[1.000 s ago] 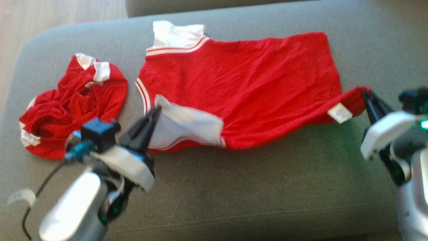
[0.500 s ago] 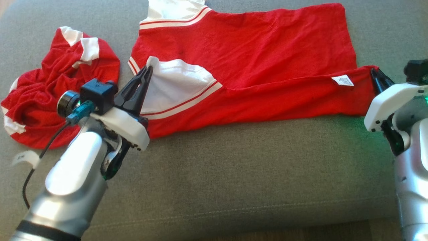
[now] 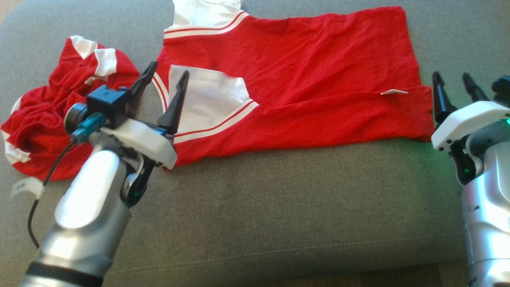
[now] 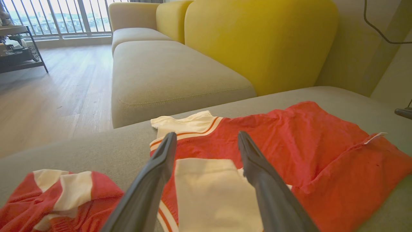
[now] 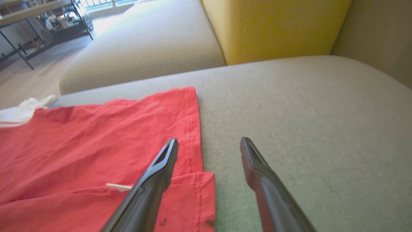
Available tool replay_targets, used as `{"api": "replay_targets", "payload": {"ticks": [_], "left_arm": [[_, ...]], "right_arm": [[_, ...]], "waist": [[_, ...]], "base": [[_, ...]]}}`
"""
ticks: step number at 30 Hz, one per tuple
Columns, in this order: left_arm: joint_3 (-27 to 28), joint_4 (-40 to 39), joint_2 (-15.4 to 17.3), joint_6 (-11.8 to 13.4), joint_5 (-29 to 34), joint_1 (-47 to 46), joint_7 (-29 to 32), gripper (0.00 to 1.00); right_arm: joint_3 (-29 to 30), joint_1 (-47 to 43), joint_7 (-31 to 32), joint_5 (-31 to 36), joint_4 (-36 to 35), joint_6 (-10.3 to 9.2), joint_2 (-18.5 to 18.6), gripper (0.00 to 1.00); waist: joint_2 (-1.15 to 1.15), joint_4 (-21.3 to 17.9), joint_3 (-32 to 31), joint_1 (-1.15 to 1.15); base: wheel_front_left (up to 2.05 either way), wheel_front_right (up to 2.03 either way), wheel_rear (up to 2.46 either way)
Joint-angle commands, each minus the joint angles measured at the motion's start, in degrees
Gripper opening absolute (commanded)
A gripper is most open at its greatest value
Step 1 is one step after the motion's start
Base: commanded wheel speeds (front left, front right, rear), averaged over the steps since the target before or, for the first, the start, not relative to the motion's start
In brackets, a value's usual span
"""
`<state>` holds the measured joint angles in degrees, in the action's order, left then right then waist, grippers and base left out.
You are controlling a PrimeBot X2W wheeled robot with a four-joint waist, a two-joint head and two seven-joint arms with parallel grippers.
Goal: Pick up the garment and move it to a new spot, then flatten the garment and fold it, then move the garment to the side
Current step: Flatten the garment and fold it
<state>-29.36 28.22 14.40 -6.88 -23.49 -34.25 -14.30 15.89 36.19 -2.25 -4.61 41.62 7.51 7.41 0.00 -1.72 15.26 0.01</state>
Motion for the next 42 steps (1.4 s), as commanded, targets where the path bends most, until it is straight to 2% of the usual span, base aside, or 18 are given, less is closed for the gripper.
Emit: {"api": "replay_targets", "payload": {"ticks": [1, 4, 8, 12, 17, 24, 33, 36, 37, 38, 39, 40, 42], "left_arm": [[3.9, -2.7, 1.6, 0.7, 0.7, 1.1, -0.7, 1.0], [5.3, -3.6, 1.2, 2.6, 0.9, 6.1, -0.7, 1.0], [6.2, -2.9, -0.6, 5.6, -1.9, 13.5, 1.1, 1.0], [6.1, -3.5, -1.4, 8.7, -3.4, 18.3, 5.6, 1.0], [5.6, -3.9, -0.5, 11.9, -1.3, 19.0, 5.9, 1.0], [5.1, -1.4, -1.4, 12.5, -1.3, 17.8, 6.7, 1.0], [4.7, 3.7, -2.9, 11.5, -2.2, 14.0, 6.2, 1.0], [3.5, 5.8, -3.1, 10.3, -1.8, 12.8, 6.7, 1.0], [3.1, 6.5, -3.2, 9.8, -1.7, 12.5, 6.7, 0.89], [2.8, 7.0, -3.3, 9.4, -1.7, 12.2, 6.6, 0.36], [2.6, 7.6, -3.4, 9.1, -1.6, 12.1, 6.5, 0.06], [2.3, 8.1, -3.5, 8.7, -1.6, 12.0, 6.4, 0.0], [1.8, 9.0, -3.6, 8.1, -1.6, 11.9, 6.1, 0.0]], "right_arm": [[-0.2, 0.2, -2.7, -0.2, -3.2, -0.02, -0.6, 1.0], [1.5, -2.6, -6.1, -0.1, -6.0, -0.02, -1.3, 1.0], [2.5, -7.7, -7.8, -0.5, -10.4, -0.02, -2.9, 1.0], [2.1, -12.2, -6.5, -1.1, -15.7, -0.02, -4.0, 1.0], [0.4, -16.0, -3.4, -1.7, -20.9, -0.02, -4.5, 1.0], [-0.7, -18.3, 0.8, -2.8, -22.7, -0.02, -4.5, 1.0], [-0.7, -18.5, 2.9, -2.2, -23.5, -0.02, -4.5, 1.0], [-1.0, -18.2, 3.0, -1.5, -22.5, -0.02, -4.5, 1.0], [-1.1, -18.1, 3.1, -1.3, -22.0, -0.02, -4.5, 1.0], [-1.1, -18.0, 3.1, -1.3, -21.5, -0.02, -4.5, 1.0], [-1.0, -17.8, 3.1, -1.2, -20.9, -0.02, -4.5, 1.0], [-0.9, -17.7, 3.1, -0.9, -20.3, -0.02, -4.5, 1.0], [-0.3, -17.4, 2.8, -0.1, -19.3, -0.02, -4.5, 1.0]], "waist": [[0.0, -0.1, -1.0, -0.01], [0.0, -0.1, -2.6, -0.01], [0.0, -0.4, -4.8, -0.01], [0.0, -0.8, -5.9, -0.01], [0.0, -1.5, -6.3, -0.01], [0.0, -2.0, -5.9, -0.01], [0.0, -1.3, -4.6, -0.01], [0.0, -1.0, -4.4, -0.01], [0.0, -0.9, -4.4, -0.01], [0.0, -0.9, -4.5, -0.01], [0.0, -0.8, -4.6, -0.01], [0.0, -0.6, -4.7, -0.01], [0.0, -0.4, -5.1, -0.01]], "base": [[0.0, 0.0, 0.0], [0.0, 0.0, 0.0], [0.0, 0.0, 0.0], [0.0, 0.0, 0.0], [0.0, 0.0, 0.0], [0.0, 0.0, 0.0], [0.0, 0.0, 0.0], [0.0, 0.0, 0.0], [0.0, 0.0, 0.0], [0.0, 0.0, 0.0], [0.0, 0.0, 0.0], [0.0, 0.0, 0.0], [0.0, 0.0, 0.0]]}}
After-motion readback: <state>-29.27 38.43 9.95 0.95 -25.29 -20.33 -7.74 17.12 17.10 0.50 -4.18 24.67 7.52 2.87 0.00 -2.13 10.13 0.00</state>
